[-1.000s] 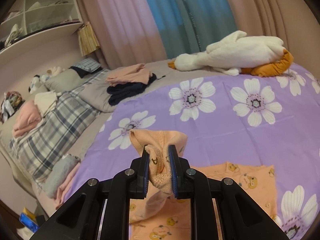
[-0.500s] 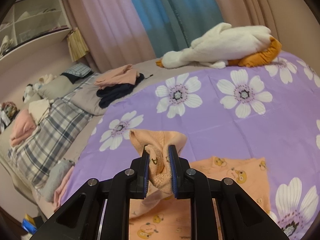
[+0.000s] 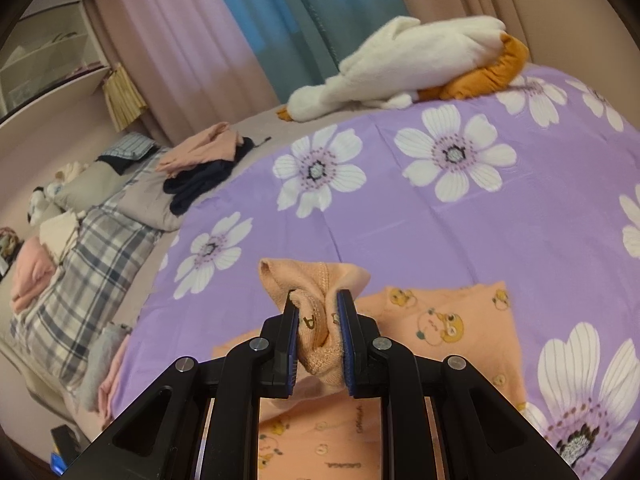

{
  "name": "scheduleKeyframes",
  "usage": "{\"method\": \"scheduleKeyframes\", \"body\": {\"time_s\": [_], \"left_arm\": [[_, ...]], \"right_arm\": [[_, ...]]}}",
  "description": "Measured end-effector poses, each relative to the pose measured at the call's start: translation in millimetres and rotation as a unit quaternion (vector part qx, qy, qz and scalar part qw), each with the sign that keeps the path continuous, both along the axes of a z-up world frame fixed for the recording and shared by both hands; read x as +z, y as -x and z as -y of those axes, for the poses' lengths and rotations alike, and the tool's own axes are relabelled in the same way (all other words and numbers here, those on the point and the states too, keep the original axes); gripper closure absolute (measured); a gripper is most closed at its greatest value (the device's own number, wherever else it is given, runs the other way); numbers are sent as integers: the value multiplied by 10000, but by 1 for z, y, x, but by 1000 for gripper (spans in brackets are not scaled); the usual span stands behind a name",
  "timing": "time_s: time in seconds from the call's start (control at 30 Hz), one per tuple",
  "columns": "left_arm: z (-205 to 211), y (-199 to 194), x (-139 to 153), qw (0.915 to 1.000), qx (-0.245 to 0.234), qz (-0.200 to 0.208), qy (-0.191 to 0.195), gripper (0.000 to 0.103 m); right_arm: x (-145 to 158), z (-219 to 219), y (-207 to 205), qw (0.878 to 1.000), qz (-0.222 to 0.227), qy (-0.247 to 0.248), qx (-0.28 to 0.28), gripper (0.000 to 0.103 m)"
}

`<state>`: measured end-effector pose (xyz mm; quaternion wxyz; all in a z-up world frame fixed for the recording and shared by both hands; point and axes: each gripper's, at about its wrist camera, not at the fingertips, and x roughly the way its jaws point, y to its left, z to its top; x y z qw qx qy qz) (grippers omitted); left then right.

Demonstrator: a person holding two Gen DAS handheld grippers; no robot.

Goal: Fold small clothes
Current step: 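Lay the held footed end over the collar with the right tool, release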

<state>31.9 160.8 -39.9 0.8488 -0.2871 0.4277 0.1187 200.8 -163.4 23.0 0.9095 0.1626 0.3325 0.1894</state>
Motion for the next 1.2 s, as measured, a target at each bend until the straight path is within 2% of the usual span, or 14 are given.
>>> {"method": "scheduleKeyframes", "body": {"time_s": [0.33,0.53,0.67,0.9,1.2], "left_arm": [[12,-12,1,9998,-191,-6,11,31],[19,-27,3,9990,-421,124,97,45],[22,-45,6,9983,-550,162,70,49],[22,-78,9,9968,-741,203,211,50],[31,-107,-1,9954,-941,28,169,52]], "right_arm": [[-18,12,-3,9997,-203,7,-94,84],[-33,21,-4,9992,-363,8,-170,84],[-49,27,-6,9983,-542,73,-211,84],[-70,41,-10,9966,-748,-18,-359,84],[-96,62,-15,9924,-1086,-86,-567,84]]}}
